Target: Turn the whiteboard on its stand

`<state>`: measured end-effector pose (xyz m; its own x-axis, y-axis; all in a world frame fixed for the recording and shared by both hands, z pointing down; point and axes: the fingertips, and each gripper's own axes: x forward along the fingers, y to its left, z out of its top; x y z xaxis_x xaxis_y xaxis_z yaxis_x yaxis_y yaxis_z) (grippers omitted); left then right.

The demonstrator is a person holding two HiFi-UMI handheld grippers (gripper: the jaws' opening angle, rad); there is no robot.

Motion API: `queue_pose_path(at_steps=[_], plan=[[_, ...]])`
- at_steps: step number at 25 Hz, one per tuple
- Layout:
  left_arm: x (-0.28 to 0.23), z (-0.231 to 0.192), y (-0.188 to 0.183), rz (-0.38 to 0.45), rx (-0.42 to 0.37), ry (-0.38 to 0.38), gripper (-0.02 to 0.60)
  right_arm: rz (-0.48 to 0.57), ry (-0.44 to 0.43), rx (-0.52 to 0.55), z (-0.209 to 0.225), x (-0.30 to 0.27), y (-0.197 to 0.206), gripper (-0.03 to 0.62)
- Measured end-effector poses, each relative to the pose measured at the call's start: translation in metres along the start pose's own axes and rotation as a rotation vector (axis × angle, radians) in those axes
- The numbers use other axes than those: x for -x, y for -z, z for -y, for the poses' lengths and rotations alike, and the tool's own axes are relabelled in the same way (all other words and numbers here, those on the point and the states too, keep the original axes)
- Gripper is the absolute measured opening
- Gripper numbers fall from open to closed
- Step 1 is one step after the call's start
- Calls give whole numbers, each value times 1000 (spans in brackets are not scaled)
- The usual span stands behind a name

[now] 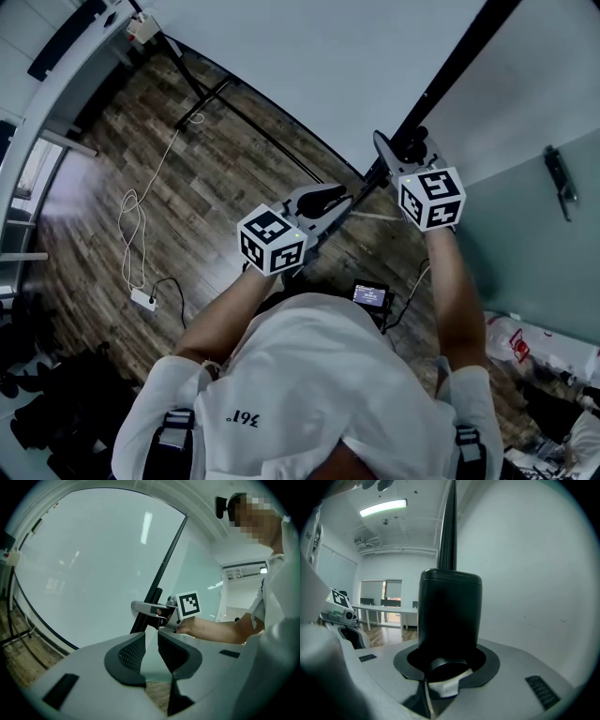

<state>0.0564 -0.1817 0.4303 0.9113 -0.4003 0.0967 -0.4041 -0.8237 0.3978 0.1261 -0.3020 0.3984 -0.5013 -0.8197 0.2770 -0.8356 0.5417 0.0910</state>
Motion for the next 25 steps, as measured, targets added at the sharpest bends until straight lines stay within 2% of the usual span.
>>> queue_pose_path(at_steps=[19,25], plan=[[0,-9,1,5,7,-16,74,6,-4,15,4,2,2,161],[-1,-7,1,8,10,-8,74,-8,-3,-9,0,3,4,160]])
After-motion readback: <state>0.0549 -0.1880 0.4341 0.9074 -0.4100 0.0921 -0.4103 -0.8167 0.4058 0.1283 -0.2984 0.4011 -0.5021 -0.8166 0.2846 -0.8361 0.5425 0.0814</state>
